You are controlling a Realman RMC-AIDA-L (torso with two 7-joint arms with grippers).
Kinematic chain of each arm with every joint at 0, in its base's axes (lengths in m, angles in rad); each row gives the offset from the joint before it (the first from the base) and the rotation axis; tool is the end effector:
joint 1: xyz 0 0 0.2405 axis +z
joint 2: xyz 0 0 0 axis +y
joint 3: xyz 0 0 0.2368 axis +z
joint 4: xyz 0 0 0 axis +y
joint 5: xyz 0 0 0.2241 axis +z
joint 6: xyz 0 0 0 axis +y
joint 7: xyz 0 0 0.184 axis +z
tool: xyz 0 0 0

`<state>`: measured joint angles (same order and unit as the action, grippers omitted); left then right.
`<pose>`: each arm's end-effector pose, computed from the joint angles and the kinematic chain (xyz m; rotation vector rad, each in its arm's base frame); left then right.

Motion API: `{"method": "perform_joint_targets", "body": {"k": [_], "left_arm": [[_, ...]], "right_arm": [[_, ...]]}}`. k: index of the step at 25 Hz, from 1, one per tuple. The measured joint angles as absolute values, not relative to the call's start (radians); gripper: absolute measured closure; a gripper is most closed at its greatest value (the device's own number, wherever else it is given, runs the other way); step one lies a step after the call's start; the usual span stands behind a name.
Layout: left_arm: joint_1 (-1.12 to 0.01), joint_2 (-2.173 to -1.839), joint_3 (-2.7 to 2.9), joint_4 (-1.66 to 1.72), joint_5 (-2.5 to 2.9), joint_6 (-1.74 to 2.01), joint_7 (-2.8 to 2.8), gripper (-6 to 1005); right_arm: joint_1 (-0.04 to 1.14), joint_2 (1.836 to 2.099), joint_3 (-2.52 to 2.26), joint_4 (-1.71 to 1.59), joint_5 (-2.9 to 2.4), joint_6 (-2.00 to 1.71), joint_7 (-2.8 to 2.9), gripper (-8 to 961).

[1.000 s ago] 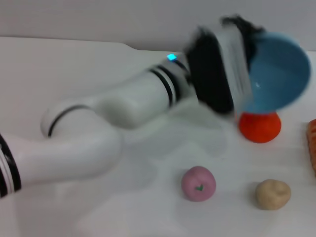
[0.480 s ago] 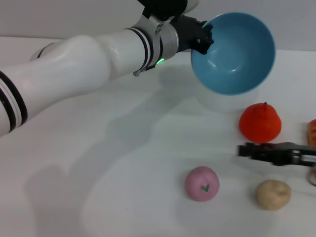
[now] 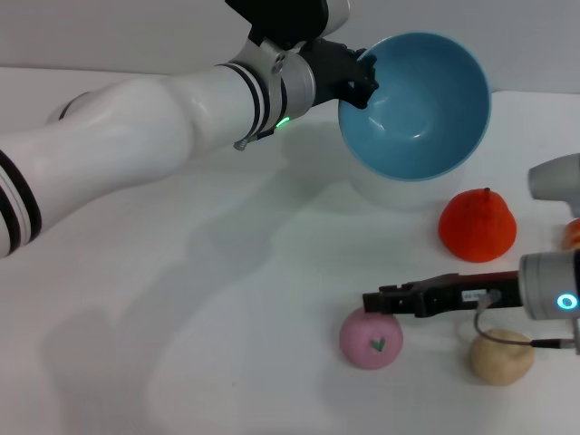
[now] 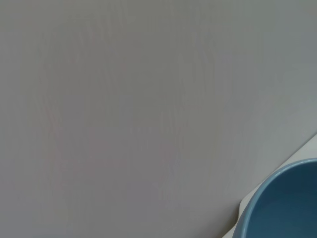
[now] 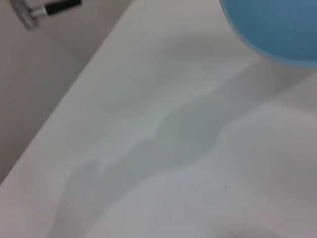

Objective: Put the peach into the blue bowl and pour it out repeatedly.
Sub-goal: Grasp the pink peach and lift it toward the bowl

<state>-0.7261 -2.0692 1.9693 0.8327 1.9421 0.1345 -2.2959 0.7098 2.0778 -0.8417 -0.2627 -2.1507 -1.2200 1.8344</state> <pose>-0.1167 0.4548 -0.1256 -2.2887 -0.4426 -0.2935 0.2589 0.3329 -0.1252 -2.6839 1.4596 0.3222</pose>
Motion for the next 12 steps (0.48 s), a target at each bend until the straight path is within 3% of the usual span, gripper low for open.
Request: {"method": "perform_joint_targets", "body": {"k": [12], "left_arm": [[-0.722, -2.071, 1.991, 0.83, 1.942, 0.119, -2.297, 1000]], "right_arm": [[0.711, 2.079, -0.883, -0.193, -2.155, -1.186, 1.828, 647]]}}
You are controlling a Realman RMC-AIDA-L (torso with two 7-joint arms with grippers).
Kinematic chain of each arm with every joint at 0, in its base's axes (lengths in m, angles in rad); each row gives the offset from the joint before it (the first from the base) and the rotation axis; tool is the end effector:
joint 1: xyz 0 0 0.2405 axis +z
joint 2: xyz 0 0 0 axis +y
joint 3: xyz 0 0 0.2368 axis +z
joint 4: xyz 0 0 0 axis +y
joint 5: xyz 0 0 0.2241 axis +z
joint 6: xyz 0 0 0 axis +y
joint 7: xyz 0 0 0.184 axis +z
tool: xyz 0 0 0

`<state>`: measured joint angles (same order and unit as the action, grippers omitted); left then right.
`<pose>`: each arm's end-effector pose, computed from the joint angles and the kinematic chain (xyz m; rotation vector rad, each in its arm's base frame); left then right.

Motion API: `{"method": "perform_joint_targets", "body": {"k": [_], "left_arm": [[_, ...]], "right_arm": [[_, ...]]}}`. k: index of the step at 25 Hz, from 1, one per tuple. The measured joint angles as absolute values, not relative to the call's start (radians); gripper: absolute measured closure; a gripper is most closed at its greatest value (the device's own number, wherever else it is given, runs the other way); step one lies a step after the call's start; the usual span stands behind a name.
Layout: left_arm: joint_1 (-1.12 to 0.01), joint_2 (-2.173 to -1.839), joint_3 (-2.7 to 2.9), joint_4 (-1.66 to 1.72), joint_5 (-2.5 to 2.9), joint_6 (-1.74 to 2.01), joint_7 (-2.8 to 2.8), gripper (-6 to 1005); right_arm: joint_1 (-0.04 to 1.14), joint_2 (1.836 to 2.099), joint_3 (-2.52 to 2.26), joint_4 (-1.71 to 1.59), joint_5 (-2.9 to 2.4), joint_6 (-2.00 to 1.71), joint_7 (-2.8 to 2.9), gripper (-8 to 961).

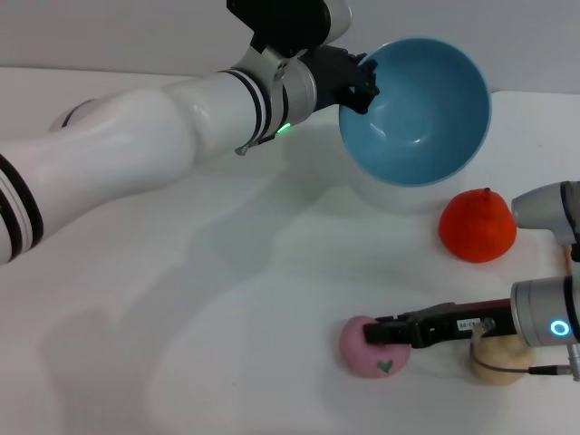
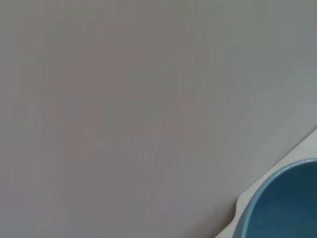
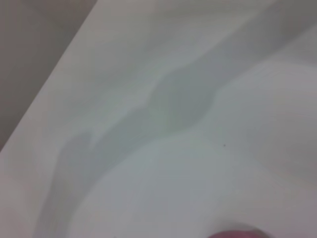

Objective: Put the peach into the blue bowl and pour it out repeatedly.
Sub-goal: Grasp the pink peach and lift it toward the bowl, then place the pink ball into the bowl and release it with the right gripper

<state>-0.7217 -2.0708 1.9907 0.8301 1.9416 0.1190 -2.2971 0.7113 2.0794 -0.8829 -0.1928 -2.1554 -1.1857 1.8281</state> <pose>-0.1183 0.4518 -0.1292 -2.2914 -0.4328 -0.2875 0.2693 0.3144 -0.1398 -2.6985 1.5116 0.2404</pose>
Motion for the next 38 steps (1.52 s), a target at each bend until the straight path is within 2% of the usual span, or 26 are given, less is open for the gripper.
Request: {"method": "perform_joint_targets", "body": {"k": [3, 11, 14, 19, 27, 29, 38], "left_arm": [[-0.721, -2.071, 1.997, 0.83, 1.941, 0.119, -2.298, 1000], [-0.72, -2.071, 1.998, 0.83, 1.942, 0.121, -2.296, 1000], [-0.726, -2.067, 1.983, 0.824, 1.947, 0.158, -2.294, 1000], [-0.76, -2.063, 1.878, 0.768, 1.962, 0.319, -2.298, 999], [-0.828, -2.064, 1.846, 0.758, 2.279, 0.576, -2.583, 999], [-0.854, -2.066, 1.828, 0.79, 2.374, 0.688, -2.684, 999], [-0.849, -2.072, 1.836, 0.866, 2.381, 0.726, -2.697, 999]], "right_arm": [[0.701, 2.08, -0.885, -0.205, -2.155, -1.193, 1.821, 651], [0.681, 2.081, -0.877, -0.243, -2.129, -1.23, 1.795, 816], [0.65, 2.079, -0.883, -0.316, -2.058, -1.31, 1.774, 878], [0.582, 2.074, -0.88, -0.528, -2.001, -1.494, 1.817, 910], [0.502, 2.072, -0.883, -0.913, -1.928, -1.627, 1.979, 867], [0.502, 2.071, -0.881, -0.934, -1.933, -1.624, 1.988, 856], [0.552, 2.07, -0.902, -0.809, -2.011, -1.436, 1.996, 807]]}}
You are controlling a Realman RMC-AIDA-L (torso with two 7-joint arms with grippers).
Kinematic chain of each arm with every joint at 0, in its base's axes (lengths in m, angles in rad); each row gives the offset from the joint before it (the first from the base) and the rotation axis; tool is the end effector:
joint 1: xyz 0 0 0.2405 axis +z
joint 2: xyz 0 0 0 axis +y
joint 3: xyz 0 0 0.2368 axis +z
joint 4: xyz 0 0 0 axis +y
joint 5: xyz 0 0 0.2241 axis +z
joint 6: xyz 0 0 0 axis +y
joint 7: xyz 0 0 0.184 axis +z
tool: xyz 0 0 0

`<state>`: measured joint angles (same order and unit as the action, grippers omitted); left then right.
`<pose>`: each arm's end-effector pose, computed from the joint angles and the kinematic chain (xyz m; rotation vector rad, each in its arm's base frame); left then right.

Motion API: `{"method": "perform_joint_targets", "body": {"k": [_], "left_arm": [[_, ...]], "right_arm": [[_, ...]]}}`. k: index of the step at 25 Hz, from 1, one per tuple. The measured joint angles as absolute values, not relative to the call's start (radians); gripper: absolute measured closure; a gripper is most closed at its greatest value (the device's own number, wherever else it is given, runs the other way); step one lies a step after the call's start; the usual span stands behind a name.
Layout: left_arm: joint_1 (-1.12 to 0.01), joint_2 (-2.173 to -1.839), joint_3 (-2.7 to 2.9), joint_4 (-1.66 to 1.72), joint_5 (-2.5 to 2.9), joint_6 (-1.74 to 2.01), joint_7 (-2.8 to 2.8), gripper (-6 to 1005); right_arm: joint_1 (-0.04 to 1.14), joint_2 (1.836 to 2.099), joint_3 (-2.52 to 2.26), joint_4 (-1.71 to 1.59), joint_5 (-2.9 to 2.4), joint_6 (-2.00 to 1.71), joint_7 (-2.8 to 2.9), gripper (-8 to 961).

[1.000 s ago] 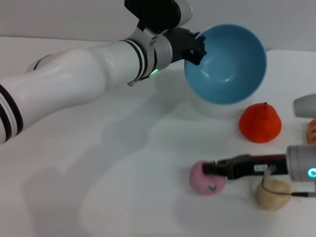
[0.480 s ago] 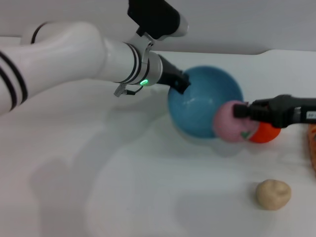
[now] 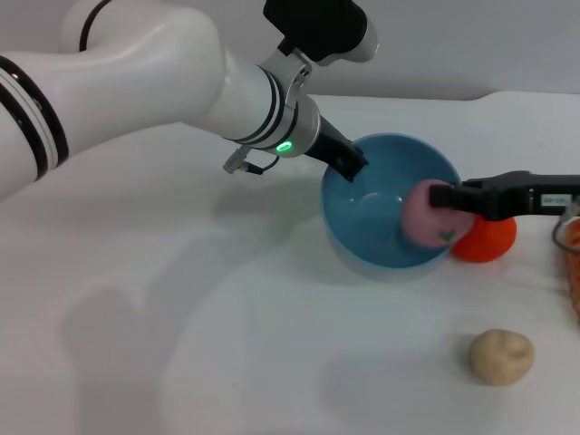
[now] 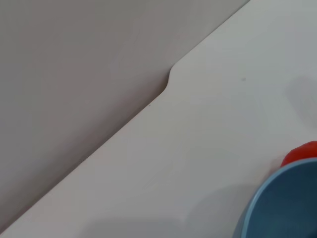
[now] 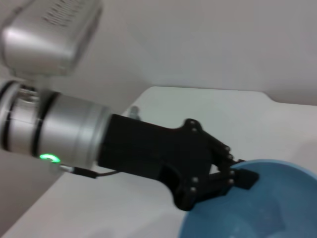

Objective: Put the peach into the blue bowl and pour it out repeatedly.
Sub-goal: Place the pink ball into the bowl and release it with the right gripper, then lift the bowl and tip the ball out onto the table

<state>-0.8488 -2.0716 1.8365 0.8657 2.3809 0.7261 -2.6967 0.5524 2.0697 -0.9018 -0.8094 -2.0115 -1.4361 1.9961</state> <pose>-0.1270 0.4291 -0.1396 -2.5292 -0.6289 0.1642 0.2209 0.3729 -0.0266 -2.6390 1.1969 0.5438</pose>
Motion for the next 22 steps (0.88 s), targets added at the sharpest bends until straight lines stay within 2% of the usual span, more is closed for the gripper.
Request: {"method": "perform_joint_targets", "body": {"k": [11, 16, 19, 22], "left_arm": [[-0.856, -2.074, 1.895, 0.881, 2.354, 0.719, -2.697, 1000], [-0.858, -2.071, 1.894, 0.884, 2.36, 0.714, -2.696, 1000], [-0.86, -2.069, 1.897, 0.883, 2.368, 0.679, -2.689, 1000], [-0.857, -2.069, 1.911, 0.881, 2.412, 0.622, -2.685, 1000]], "right_arm": [[0.558, 2.071, -0.889, -0.76, -1.983, -1.353, 1.882, 748], [0.52, 2.069, -0.82, -0.763, -1.961, -1.35, 1.832, 563], [0.448, 2.068, -0.752, -0.782, -1.857, -1.369, 1.721, 367], [0.35, 2.067, -0.689, -0.811, -1.707, -1.387, 1.589, 366]]}}
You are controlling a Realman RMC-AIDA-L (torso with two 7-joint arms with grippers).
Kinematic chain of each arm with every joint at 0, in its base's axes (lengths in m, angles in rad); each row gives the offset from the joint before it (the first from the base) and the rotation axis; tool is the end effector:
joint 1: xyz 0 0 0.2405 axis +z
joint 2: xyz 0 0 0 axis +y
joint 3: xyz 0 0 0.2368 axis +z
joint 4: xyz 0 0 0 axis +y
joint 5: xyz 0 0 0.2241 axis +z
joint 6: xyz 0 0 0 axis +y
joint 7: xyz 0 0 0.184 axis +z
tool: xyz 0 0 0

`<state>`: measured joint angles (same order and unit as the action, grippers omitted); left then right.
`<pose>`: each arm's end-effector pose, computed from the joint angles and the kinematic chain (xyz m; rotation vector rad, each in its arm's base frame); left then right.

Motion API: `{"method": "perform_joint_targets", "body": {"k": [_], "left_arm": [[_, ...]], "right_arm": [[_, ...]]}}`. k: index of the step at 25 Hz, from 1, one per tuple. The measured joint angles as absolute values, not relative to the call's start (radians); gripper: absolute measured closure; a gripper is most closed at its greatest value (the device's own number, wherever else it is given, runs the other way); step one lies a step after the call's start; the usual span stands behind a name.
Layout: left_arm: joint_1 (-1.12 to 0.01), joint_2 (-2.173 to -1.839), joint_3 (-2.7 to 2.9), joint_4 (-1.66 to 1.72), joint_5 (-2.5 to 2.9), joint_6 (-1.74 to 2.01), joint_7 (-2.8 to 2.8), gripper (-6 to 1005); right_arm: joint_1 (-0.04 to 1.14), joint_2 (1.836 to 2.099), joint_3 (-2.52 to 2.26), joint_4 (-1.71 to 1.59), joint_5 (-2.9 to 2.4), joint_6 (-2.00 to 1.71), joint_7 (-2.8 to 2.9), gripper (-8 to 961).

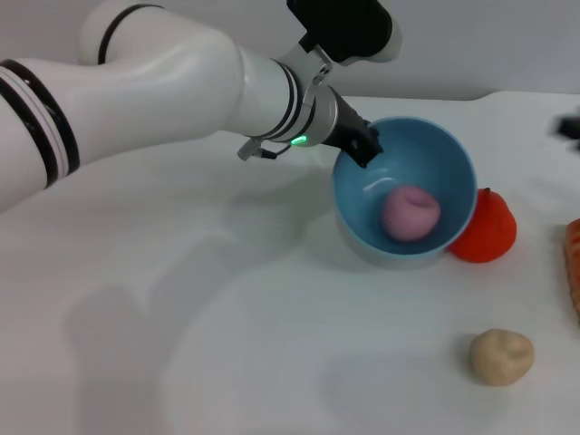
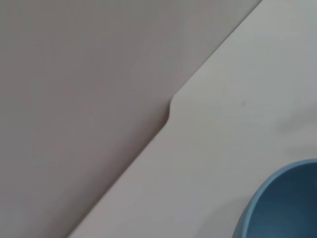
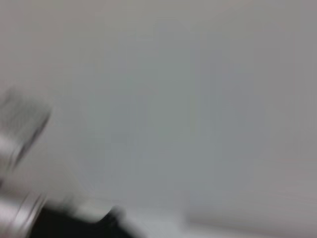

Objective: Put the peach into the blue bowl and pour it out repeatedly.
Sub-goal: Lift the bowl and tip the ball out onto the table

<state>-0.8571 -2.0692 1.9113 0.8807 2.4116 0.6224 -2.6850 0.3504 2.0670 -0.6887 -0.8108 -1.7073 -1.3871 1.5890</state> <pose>-0.1115 0.4338 -0.1447 -2.5185 -0.4510 0.1293 0.2801 0.3646 0.0499 -2.2311 0.8926 0.8611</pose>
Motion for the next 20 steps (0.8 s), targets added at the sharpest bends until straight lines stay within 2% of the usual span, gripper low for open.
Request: {"method": "perform_joint_targets", "body": {"k": [5, 13, 20], "left_arm": [[-0.871, -2.074, 1.932, 0.891, 2.48, 0.581, -2.685, 1000], [-0.867, -2.077, 2.053, 0.963, 2.617, 0.461, -2.685, 1000], [-0.807, -2.077, 2.21, 1.046, 2.862, 0.31, -2.65, 1000]], "right_arm": [[0.27, 2.069, -0.489, -0.753, -1.641, -1.414, 1.465, 364], [0.211, 2.071, -0.334, -0.353, -1.38, -1.418, 0.91, 364], [0.193, 2.072, -0.319, -0.249, -1.316, -1.41, 0.814, 364]]}}
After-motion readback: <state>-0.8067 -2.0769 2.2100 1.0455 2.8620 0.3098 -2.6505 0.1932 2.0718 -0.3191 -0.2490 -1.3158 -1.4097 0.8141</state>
